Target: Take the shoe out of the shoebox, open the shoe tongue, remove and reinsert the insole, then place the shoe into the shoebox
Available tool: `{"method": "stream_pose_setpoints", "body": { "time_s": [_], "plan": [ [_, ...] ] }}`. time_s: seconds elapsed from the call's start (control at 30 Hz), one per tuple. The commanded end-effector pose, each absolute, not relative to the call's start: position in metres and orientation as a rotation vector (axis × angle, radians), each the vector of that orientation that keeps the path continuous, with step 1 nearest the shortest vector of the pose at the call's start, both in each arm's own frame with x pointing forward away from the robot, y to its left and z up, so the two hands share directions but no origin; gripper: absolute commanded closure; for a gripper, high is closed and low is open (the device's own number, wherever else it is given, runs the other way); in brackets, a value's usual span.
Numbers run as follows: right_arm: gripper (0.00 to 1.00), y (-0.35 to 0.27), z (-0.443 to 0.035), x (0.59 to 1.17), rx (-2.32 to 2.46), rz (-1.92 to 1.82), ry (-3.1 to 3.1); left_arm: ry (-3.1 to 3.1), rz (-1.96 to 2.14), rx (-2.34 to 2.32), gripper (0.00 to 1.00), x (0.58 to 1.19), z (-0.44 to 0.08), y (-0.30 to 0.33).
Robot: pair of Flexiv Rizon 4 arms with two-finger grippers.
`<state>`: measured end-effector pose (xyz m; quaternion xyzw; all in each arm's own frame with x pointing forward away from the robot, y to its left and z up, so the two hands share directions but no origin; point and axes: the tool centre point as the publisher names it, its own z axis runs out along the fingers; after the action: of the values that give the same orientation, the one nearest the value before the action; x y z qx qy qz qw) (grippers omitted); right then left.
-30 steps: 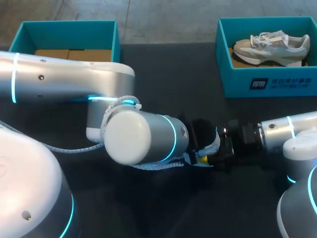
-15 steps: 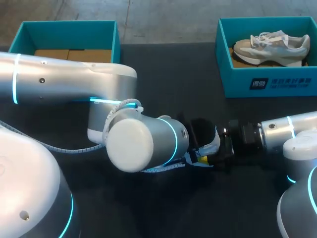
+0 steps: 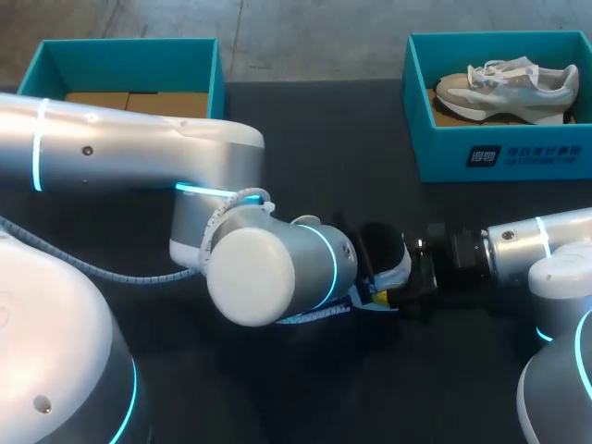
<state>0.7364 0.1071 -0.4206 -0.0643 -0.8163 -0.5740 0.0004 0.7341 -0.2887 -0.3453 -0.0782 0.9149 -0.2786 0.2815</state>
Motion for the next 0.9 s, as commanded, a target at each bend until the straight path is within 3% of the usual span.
{"method": "stream_pose_setpoints", "body": {
  "time_s": [0.03, 0.67, 0.77, 0.9],
  "plan": [
    [1.00, 0.108, -0.420, 0.735, -0.204, -1.800, -2.567, 2.451, -0.761, -0.197, 0.84, 0.735, -0.347, -0.290],
    [1.00, 0.108, -0.420, 0.735, -0.204, -1.800, -2.567, 2.436, -0.844, -0.184, 0.89, 0.736, -0.349, -0.287],
    [1.00, 0.108, -0.420, 0.735, -0.204, -1.800, -2.567, 2.430, -0.860, -0.187, 1.00, 0.735, -0.346, -0.287],
    [1.00, 0.108, -0.420, 0.735, -0.204, -1.800, -2.567, 2.422, -0.883, -0.178, 1.00, 0.730, -0.340, -0.287]
  ]
}}
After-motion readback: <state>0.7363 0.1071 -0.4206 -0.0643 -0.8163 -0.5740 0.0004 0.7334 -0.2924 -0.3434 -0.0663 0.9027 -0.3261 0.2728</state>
